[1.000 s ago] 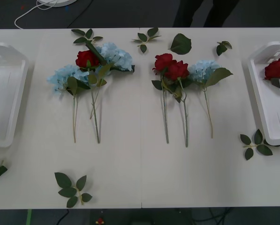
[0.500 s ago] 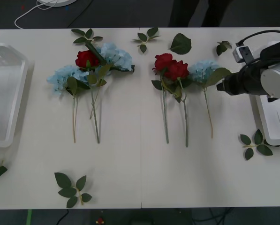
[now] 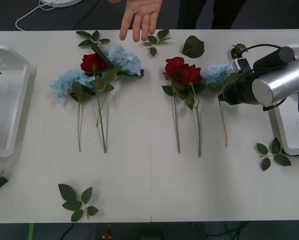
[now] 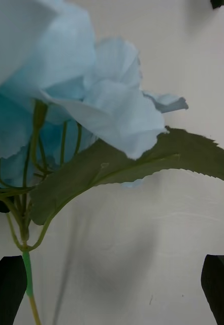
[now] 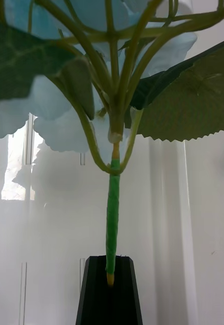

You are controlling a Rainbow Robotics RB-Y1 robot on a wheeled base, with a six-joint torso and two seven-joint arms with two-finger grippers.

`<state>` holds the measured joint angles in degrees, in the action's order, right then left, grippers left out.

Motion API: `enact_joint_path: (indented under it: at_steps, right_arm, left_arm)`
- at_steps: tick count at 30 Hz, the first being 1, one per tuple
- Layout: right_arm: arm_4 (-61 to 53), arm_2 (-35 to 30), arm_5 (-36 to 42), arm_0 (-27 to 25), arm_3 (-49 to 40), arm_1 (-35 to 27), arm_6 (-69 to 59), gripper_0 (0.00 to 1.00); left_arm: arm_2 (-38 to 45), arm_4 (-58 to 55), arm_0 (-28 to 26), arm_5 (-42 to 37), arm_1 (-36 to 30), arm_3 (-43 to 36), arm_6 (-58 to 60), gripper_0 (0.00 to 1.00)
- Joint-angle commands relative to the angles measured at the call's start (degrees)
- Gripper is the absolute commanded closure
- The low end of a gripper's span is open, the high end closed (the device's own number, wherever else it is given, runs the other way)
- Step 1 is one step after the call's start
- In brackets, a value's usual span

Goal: Place the red flowers into the right box and the blue flowers into the left box. If a person shows an open palm, hand one flower to the person first, then continue sorting.

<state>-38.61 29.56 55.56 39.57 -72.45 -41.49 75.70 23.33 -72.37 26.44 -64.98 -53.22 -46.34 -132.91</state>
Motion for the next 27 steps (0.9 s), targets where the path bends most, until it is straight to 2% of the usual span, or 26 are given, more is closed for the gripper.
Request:
enact_joint_path:
  at_steps: [1, 10, 21, 27]
  right_arm:
    - [-0.2, 3.7, -3.4, 3.9, 3.2, 1.5, -2.1, 0.0]
    - [-1.7, 8.2, -10.2, 6.1, 8.9, 4.2, -3.7, 0.0]
    - [-3.1, 8.2, -10.2, 6.6, 8.6, 4.8, -4.2, 0.0]
    - [-6.0, 8.2, -7.8, 6.7, 4.9, 2.9, -4.4, 0.0]
  left_arm:
    - [-0.7, -0.8, -1.4, 1.1, -0.1, -0.6, 1.6, 1.0]
    - [-0.7, -1.6, -1.0, 1.7, -0.2, -0.7, 0.8, 1.0]
    - [-0.7, -1.6, -1.0, 1.7, -0.2, -0.7, 0.8, 1.0]
    - [-0.7, -1.6, -1.0, 1.7, -0.2, -0.7, 0.8, 0.99]
